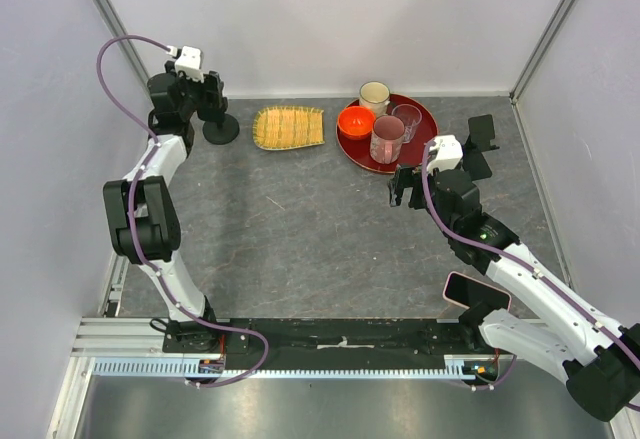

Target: Place the phone on the phone stand

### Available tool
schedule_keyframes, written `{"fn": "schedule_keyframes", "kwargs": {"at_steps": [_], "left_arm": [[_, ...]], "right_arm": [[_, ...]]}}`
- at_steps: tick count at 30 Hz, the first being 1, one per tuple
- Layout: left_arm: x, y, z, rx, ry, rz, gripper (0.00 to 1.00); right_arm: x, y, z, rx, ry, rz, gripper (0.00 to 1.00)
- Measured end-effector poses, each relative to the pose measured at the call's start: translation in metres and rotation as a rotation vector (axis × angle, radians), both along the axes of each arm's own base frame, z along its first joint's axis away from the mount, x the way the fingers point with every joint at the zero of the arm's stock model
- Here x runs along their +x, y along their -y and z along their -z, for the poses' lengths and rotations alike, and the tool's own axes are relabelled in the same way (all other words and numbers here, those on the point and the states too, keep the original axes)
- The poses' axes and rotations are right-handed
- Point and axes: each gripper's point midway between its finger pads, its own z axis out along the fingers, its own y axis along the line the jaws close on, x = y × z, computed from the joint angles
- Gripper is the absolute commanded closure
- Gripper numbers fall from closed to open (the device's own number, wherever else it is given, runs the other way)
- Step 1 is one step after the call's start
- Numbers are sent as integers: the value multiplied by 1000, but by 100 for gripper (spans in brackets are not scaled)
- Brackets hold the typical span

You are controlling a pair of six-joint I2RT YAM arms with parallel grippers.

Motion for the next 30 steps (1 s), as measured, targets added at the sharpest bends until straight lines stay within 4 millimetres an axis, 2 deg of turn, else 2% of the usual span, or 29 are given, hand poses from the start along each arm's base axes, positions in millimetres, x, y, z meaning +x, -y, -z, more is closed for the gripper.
{"fn": "schedule_keyframes", "kwargs": {"at_steps": [1, 3, 5, 6, 7, 15, 26, 28, 30], "left_arm": [[0, 0, 0, 0, -1, 4, 94], [-1, -3, 1, -2, -4, -1, 84], [-1, -8, 1, -9, -8, -12, 83], [-1, -10, 1, -17, -12, -18, 93], [-1, -12, 2, -27, -18, -27, 97], [5, -30, 0, -138, -61, -130, 98], [6, -31, -1, -210, -82, -159, 97], [7, -31, 0, -209, -83, -158, 93], [7, -31, 0, -207, -83, -155, 78]], "right_arm": [[0, 0, 0, 0, -1, -2, 2], [0, -1, 1, 0, -2, -3, 2], [0, -1, 1, 0, -3, -6, 2], [0, -1, 1, 0, -3, -7, 2], [0, -2, 1, 2, -4, -10, 2], [-1, -3, 1, 6, -6, -14, 2], [0, -4, 3, 5, -12, -18, 2], [0, -4, 3, 5, -11, -18, 2], [0, -4, 3, 5, -11, -18, 2]]}}
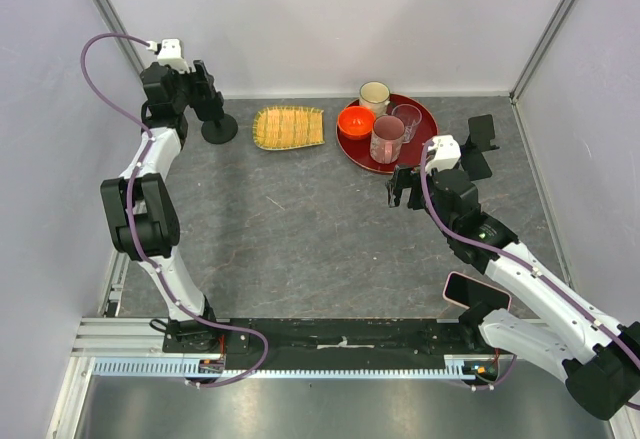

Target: Place the phone on the phone stand

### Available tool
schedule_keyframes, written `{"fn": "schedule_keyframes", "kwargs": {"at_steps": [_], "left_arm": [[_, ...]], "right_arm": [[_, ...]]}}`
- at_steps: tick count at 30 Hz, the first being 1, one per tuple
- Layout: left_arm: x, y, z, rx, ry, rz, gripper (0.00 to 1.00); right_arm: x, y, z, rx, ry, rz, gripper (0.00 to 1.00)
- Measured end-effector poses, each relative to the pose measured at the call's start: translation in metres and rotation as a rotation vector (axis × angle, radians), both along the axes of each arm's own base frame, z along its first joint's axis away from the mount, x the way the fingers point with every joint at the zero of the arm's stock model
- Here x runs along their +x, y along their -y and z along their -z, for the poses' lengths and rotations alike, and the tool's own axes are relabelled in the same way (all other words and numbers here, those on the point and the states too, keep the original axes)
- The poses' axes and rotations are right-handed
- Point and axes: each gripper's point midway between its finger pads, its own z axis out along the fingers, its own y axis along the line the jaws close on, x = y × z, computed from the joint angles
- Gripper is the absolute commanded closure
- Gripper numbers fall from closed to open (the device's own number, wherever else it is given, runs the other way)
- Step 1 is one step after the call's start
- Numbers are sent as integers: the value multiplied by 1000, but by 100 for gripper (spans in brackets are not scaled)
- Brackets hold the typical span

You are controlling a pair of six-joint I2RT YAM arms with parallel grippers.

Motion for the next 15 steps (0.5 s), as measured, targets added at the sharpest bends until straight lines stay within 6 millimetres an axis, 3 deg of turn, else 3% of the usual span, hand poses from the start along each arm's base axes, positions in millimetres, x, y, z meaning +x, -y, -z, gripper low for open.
{"fn": "schedule_keyframes", "kwargs": {"at_steps": [3, 5, 7, 15], "left_arm": [[0, 1, 0, 4, 0, 6, 53], [0, 2, 0, 12, 1, 13, 27], [0, 1, 0, 17, 1, 14, 11], [-5, -2, 2, 22, -13, -7, 6]], "right_arm": [[0, 0, 0, 0, 0, 0, 2], [0, 0, 0, 0, 0, 0, 2], [0, 0, 0, 0, 0, 0, 2], [-1, -1, 0, 3, -2, -8, 2]]}}
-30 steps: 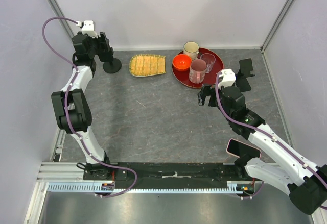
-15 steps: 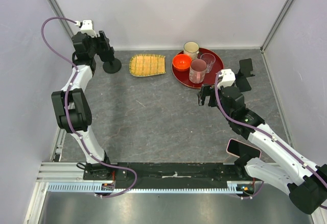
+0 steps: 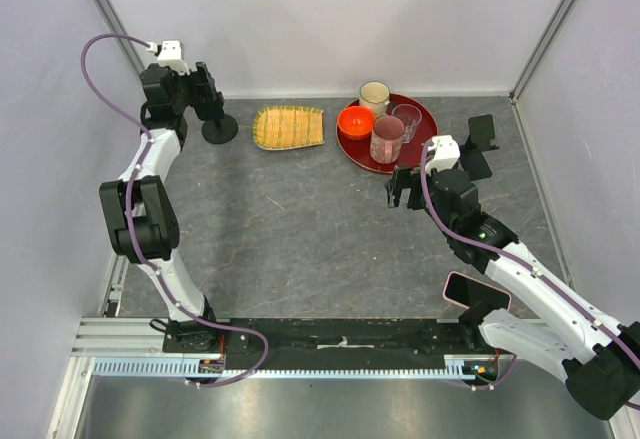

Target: Place the phone on the phone stand

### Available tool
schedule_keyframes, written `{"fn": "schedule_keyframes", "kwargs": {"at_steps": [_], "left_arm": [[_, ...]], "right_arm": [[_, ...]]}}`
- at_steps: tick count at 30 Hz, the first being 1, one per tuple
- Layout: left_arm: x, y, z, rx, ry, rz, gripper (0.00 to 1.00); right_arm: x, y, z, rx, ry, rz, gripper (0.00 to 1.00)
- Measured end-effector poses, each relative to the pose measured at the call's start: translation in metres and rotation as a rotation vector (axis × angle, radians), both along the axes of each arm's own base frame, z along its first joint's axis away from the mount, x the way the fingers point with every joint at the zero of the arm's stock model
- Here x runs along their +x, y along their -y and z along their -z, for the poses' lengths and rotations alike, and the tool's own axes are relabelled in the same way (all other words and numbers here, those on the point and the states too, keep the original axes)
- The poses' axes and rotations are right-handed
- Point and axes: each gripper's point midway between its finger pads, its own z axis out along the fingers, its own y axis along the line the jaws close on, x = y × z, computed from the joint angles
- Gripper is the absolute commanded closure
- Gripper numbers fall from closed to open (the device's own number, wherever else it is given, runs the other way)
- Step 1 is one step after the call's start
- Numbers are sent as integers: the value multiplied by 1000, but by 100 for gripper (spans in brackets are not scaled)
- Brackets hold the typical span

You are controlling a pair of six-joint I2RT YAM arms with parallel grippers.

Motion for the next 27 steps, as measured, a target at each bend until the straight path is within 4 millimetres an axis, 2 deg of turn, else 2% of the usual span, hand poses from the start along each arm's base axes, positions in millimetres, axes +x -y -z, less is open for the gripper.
{"fn": "schedule_keyframes", "kwargs": {"at_steps": [3, 6, 7, 13, 16, 18, 19, 21, 24, 27], "left_arm": [[-8, 1, -8, -11, -1, -2, 5], [-25, 4, -30, -46, 28, -16, 5], [-32, 5, -36, -62, 37, -23, 8], [-102, 15, -95, -258, 104, -85, 11], [-147, 30, -111, -355, 134, -62, 12], [-181, 53, -116, -406, 149, -11, 12], [-191, 65, -117, -416, 152, 23, 13], [-212, 102, -117, -434, 144, 133, 13], [-236, 163, -110, -441, 92, 327, 14], [-250, 202, -101, -421, 43, 458, 15]], "right_arm": [[-1, -2, 0, 4, -3, -11, 2], [-1, -2, 0, 4, -4, -13, 2], [-1, -2, 0, 3, -4, -12, 2], [-1, 3, -7, -11, -11, 11, 2], [1, 6, -19, -8, 6, 31, 2], [3, 10, -30, -5, 25, 54, 2], [4, 12, -34, -6, 30, 65, 2], [8, 16, -43, -8, 43, 97, 2], [20, 27, -49, -18, 48, 159, 2], [41, 55, -50, -31, 35, 261, 2]]}}
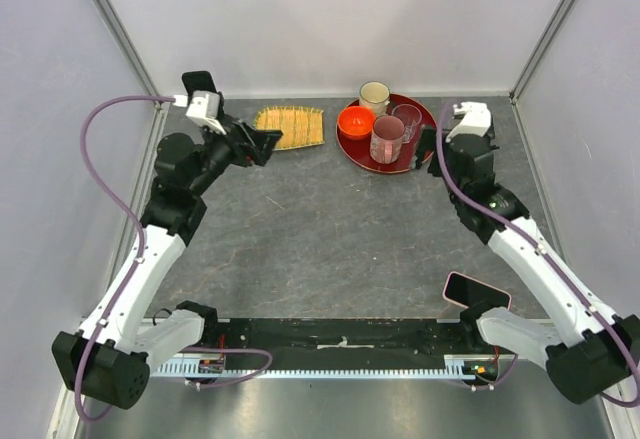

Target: Place the phone on the phone stand

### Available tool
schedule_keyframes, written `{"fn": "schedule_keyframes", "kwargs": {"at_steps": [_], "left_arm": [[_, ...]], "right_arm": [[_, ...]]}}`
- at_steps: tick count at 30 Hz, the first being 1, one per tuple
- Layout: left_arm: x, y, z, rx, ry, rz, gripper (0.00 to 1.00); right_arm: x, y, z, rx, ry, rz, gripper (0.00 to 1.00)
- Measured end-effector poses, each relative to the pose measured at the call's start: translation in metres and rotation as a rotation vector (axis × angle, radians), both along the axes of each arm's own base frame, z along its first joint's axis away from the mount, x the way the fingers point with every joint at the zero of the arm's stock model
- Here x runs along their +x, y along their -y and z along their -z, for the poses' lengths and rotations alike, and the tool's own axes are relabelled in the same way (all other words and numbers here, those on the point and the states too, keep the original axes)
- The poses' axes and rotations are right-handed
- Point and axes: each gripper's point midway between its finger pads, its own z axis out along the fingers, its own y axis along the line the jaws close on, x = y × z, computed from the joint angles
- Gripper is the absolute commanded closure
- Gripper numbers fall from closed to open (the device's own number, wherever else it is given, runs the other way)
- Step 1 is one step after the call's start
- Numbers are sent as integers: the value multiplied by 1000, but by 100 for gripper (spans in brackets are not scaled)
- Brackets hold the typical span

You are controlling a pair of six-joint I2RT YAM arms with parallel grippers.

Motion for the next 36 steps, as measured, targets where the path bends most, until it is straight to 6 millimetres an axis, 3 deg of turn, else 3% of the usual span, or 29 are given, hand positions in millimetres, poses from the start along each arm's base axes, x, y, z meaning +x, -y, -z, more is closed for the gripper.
{"fn": "schedule_keyframes", "kwargs": {"at_steps": [3, 7, 10, 15, 19, 22, 26, 32, 36], "left_arm": [[-11, 25, 14, 52, -3, 89, 15], [-20, 39, 35, 102, -30, 166, 17], [-26, 48, 42, 111, -45, 212, 16], [-50, 70, 51, 127, -36, 305, 15], [-65, 82, 48, 148, -1, 358, 13], [-65, 83, 49, 153, 3, 362, 13], [-61, 88, 59, 163, -24, 376, 13], [-58, 108, 94, 221, -96, 445, 13], [-64, 123, 116, 261, -133, 506, 14]], "right_arm": [[19, 39, 5, -1, -22, 117, 2], [42, 104, 19, 25, -64, 287, 2], [57, 134, 28, 80, -68, 359, 2], [91, 146, 39, 140, -62, 391, 5], [126, 138, 42, 98, -55, 290, 2], [134, 135, 48, 6, -83, 202, 2], [153, 150, 55, -114, -115, 139, 2], [155, 190, 102, -161, -229, 106, 2], [159, 198, 132, -172, -294, 67, 2]]}}
